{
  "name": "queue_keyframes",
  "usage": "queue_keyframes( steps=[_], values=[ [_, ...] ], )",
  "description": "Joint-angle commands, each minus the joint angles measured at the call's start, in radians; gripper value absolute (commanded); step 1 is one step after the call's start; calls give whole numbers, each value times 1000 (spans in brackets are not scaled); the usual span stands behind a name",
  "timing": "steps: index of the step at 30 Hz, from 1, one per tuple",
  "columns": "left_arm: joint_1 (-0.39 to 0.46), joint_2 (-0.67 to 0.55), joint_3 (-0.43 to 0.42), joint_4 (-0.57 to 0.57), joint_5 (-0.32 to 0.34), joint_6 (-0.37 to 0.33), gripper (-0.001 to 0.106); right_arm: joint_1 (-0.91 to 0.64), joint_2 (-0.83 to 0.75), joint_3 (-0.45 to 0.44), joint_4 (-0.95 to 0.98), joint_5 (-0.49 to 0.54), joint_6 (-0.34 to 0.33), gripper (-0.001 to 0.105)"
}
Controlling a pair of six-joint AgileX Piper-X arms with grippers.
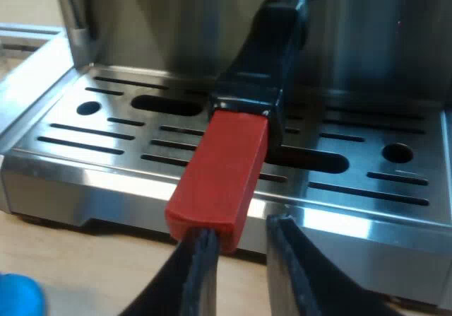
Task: Grind coffee beans and then tamp
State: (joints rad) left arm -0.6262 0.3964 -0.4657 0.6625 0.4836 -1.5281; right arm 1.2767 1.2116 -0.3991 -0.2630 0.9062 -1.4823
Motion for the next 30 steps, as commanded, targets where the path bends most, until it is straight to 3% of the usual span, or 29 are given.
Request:
queue_keyframes(
  steps=[1,14,25,30],
  values=[
    [-4,-3,1,-18,6,8,64,-41,-2,-10,-52,67,2,21],
    [-4,-3,1,-18,6,8,64,-12,-2,-10,-45,69,-11,21],
    [-4,-3,1,-18,6,8,64,117,-2,-10,139,97,7,21],
    [-4,-3,1,-18,6,8,64,172,-30,-10,228,165,109,21]
  ],
)
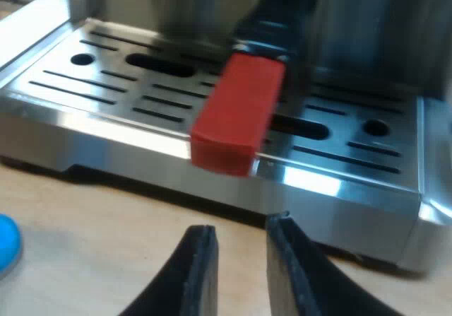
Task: Grind coffee beans and then tamp
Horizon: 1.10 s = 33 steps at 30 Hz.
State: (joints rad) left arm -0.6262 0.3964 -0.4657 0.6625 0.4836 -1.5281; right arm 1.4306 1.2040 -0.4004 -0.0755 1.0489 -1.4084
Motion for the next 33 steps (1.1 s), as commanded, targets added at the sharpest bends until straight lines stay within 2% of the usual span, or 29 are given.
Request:
queue_keyframes(
  steps=[1,11,13,15,18,21,24,33],
  values=[
    [-4,-3,1,-18,6,8,64,26,-30,-9,53,23,42,21],
    [-4,-24,-15,-10,6,8,64,100,-197,-14,118,9,42,23],
    [-4,-38,-19,-10,6,8,64,98,-225,-16,118,4,42,30],
    [-4,-64,-20,-10,16,6,64,98,-261,-19,118,-26,42,47],
    [-4,-96,-20,-3,30,-11,64,98,-296,-22,118,-68,42,65],
    [-4,-128,-20,17,30,-15,64,98,-317,-39,122,-68,25,72],
    [-4,-151,-20,30,30,-15,64,98,-319,-91,188,-70,-17,73],
    [-4,-160,-20,31,30,-15,64,92,-319,-292,502,-71,4,72]
  ],
)
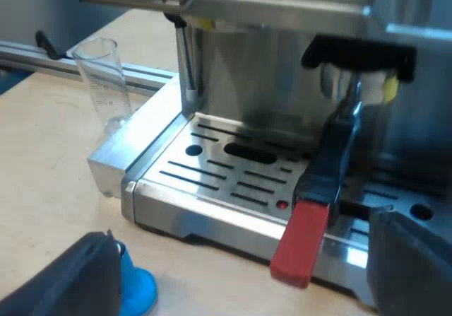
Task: Grind coffee beans and then tamp
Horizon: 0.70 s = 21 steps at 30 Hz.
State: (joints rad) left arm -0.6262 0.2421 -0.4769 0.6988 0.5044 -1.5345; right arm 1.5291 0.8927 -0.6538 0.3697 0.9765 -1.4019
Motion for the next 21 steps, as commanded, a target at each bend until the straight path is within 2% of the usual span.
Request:
queue_keyframes(
  steps=[1,3,5,12,16,18,21],
  values=[
    [-4,-6,-9,-6,9,-8,64,-13,-6,-54,69,2,9,72],
    [-4,-6,-9,-6,9,-8,64,-42,-3,-91,112,-25,83,72],
    [-4,-6,-9,-6,9,-8,64,-74,4,-119,147,-67,118,72],
    [-4,-6,-9,-6,7,-8,64,-215,80,-213,236,-262,150,72],
    [-4,-6,-9,-6,7,-8,64,-248,128,-264,299,-297,165,72],
    [-4,-6,-9,-4,7,-8,64,-270,164,-306,363,-332,233,72],
    [-4,-6,-9,-4,7,-8,64,-300,210,-338,415,-404,279,72]
  ],
)
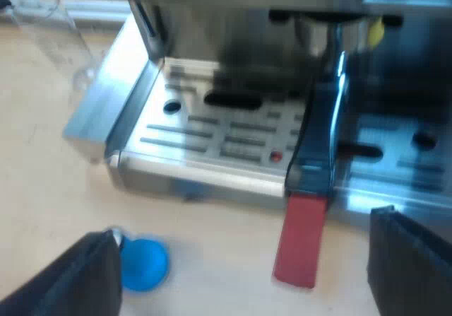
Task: Grind coffee beans and then tamp
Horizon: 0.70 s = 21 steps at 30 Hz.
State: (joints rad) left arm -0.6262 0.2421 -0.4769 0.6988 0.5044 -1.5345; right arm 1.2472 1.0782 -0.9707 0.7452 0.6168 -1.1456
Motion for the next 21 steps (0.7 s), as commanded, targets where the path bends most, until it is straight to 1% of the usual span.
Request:
queue_keyframes(
  steps=[1,5,8,9,16,21],
  values=[
    [-4,-6,-9,-4,7,-8,64,-21,31,-24,46,-53,24,72],
    [-4,-6,-9,-4,7,-8,64,-52,92,-39,58,-111,34,72],
    [-4,-6,-9,-1,7,-8,64,-84,121,-42,62,-146,81,72],
    [-4,-6,-9,-1,7,-8,64,-100,131,-42,65,-155,88,72],
    [-4,-6,-9,-1,7,-8,64,-157,141,-39,75,-160,88,72],
    [-4,-6,-9,-1,7,-8,64,-161,141,10,64,-160,88,72]
  ],
)
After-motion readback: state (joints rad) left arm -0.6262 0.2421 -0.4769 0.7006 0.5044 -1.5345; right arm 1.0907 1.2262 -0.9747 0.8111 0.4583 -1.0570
